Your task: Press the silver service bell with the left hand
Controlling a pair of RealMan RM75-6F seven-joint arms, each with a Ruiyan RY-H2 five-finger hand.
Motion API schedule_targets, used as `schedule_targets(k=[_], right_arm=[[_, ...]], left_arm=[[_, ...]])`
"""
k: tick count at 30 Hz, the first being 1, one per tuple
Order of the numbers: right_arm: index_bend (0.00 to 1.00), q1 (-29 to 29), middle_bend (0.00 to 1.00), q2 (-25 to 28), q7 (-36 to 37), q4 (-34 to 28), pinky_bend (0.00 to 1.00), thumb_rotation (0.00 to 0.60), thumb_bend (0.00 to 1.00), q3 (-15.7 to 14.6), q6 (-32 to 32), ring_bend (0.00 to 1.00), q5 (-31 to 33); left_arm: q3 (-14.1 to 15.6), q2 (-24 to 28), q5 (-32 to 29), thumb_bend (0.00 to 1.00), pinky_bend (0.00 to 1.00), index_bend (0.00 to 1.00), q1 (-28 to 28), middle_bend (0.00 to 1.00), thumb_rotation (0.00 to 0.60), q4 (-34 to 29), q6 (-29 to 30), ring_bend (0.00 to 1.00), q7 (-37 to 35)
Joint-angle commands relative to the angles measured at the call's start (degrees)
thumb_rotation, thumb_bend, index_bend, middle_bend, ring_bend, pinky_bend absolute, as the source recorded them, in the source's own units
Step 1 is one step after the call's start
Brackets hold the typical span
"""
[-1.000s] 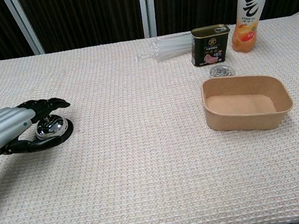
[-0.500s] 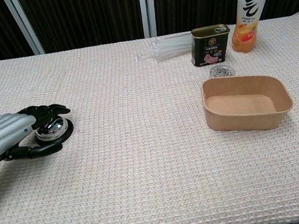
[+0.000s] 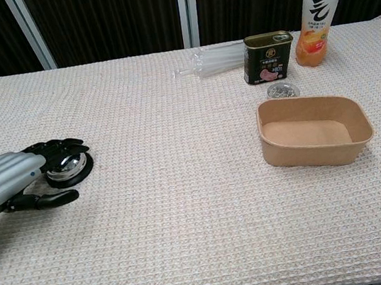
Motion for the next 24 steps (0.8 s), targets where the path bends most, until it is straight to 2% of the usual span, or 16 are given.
schedule_targets(k=[1, 4, 9, 10, 12, 13, 14, 19, 24], right_arm=[[0.00, 0.0, 0.00, 0.0, 0.1, 0.0, 0.00, 0.600, 0.28, 0.0, 0.2, 0.00, -0.1], [0.00, -0.1, 0.00, 0.1, 0.1, -0.1, 0.00, 0.600, 0.28, -0.1, 0.3, 0.00, -0.2], [0.00, -0.1, 0.00, 0.1, 0.2, -0.2, 0.00, 0.600, 0.28, -0.2, 0.5, 0.00, -0.5], [0.00, -0.1, 0.00, 0.2, 0.4, -0.2, 0.00, 0.600, 0.28, -0.2, 0.5, 0.00, -0.6], [0.00, -0.1, 0.00, 0.2, 0.6, -0.3, 0.00, 0.600, 0.28, -0.2, 0.5, 0.00, -0.7], [0.00, -0.1, 0.00, 0.2, 0.8, -0.2, 0.00, 0.600, 0.28, -0.2, 0.4, 0.00, -0.7], [0.00, 0.0, 0.00, 0.2, 0.8, -0.2, 0.00, 0.600, 0.28, -0.2, 0.2, 0.00, -0.6], [0.00, 0.4, 0.00, 0.0, 0.6, 0.1, 0.00, 0.600, 0.28, -0.3, -0.6, 0.00, -0.3], [0.00, 0.4, 0.00, -0.3, -0.2, 0.0, 0.00, 0.600, 0.28, -0.4, -0.2, 0.00, -0.5]], left_arm=[[-1.5, 0.7, 0.3, 0.02, 0.00, 0.00, -0.2, 0.00, 0.000, -1.1, 2.5, 0.00, -0.4], [-3.3, 3.0, 0.5, 0.02, 0.00, 0.00, -0.3, 0.00, 0.000, -4.3, 5.6, 0.00, 0.5], [-5.6, 10.5, -2.9, 0.02, 0.00, 0.00, 3.0, 0.00, 0.000, -13.1, 10.5, 0.00, 6.0], [-6.0, 12.5, -4.4, 0.02, 0.00, 0.00, 4.6, 0.00, 0.010, -15.5, 12.0, 0.00, 7.3], [-6.4, 15.4, -6.1, 0.03, 0.00, 0.00, 7.2, 0.00, 0.090, -18.6, 15.0, 0.00, 8.9], [-6.1, 17.3, -6.7, 0.04, 0.00, 0.00, 9.0, 0.00, 0.139, -20.5, 17.0, 0.00, 9.1], [-5.7, 18.7, -6.9, 0.04, 0.00, 0.00, 10.4, 0.00, 0.164, -21.7, 18.3, 0.00, 9.1], [-3.9, 25.3, -6.5, 0.04, 0.00, 0.00, 15.8, 0.00, 0.161, -26.2, 24.1, 0.00, 8.9], [-2.4, 28.4, -5.4, 0.04, 0.00, 0.00, 18.2, 0.00, 0.161, -27.7, 25.4, 0.00, 8.3]])
